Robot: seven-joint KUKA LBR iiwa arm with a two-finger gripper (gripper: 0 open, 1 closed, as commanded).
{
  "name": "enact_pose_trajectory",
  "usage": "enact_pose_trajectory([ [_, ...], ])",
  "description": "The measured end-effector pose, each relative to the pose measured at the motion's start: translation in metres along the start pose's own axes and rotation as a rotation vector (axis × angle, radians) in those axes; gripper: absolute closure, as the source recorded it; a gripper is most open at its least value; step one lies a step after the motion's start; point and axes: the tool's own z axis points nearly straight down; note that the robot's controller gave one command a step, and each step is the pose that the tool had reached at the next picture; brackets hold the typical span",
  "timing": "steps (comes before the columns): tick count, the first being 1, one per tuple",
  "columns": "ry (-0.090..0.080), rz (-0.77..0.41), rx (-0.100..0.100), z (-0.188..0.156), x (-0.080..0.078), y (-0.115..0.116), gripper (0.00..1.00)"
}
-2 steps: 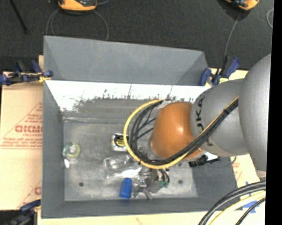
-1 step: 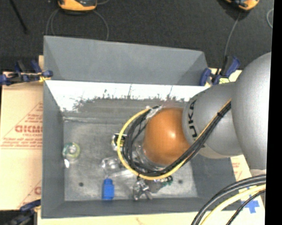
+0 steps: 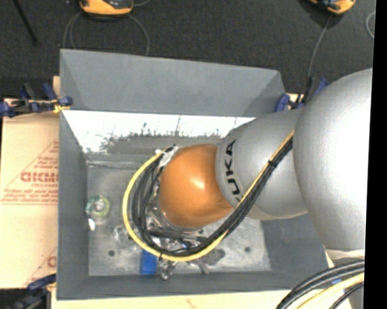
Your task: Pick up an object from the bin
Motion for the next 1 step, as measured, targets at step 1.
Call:
enact_pose_trajectory([
  [1,0.000,0.002,-0.001,0.0004,0.0000,0.0004,1.00],
])
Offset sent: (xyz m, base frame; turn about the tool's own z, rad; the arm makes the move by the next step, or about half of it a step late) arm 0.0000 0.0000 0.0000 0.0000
